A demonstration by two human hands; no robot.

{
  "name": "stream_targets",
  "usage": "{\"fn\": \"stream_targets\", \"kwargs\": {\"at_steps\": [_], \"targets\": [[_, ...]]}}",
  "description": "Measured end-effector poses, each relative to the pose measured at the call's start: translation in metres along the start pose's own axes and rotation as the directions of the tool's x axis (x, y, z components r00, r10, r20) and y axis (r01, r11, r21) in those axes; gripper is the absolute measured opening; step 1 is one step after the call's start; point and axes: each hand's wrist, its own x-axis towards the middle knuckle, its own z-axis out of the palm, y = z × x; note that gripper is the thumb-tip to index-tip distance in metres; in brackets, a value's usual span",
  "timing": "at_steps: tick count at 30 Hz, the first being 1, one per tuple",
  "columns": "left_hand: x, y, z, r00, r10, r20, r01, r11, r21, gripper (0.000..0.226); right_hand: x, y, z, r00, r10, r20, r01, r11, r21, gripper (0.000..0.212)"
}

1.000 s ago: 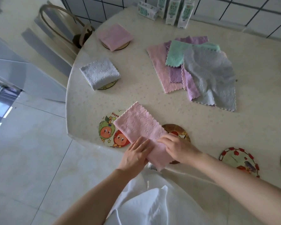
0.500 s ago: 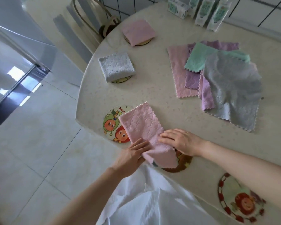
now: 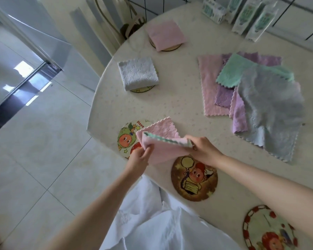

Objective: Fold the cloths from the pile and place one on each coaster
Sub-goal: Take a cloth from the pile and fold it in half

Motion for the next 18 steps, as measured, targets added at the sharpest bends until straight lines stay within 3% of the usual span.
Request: {"fn": "stream_targets", "kwargs": {"at_steps": [4, 9, 12, 15, 18], "targets": [[0.012, 0.014, -0.007, 0.972, -0.235, 0.019, 0.232, 0.941, -0.247, 0.023, 0.032, -0.009, 0.004, 0.973, 0.195, -0.126, -0.201, 0.979, -0.035, 0.024], [0.02, 0.013, -0.012, 0.932, -0.358, 0.064, 0.361, 0.891, -0.277, 0.019, 0.048, -0.008, 0.01, 0.936, 0.329, -0.121, -0.339, 0.938, -0.071, 0.03], [0.022, 0.018, -0.017, 0.935, -0.344, 0.087, 0.355, 0.898, -0.26, 0.023, 0.052, -0.014, 0.005, 0.929, 0.338, -0.15, -0.351, 0.933, -0.075, 0.03], [0.028, 0.029, -0.024, 0.958, -0.284, -0.029, 0.27, 0.936, -0.225, 0.022, 0.061, -0.02, 0.001, 0.924, 0.339, -0.179, -0.334, 0.941, 0.058, 0.023], [0.041, 0.038, -0.032, 0.962, -0.247, -0.113, 0.218, 0.95, -0.224, 0.024, 0.069, -0.024, 0.001, 0.925, 0.312, -0.215, -0.302, 0.95, 0.077, 0.017]]}}
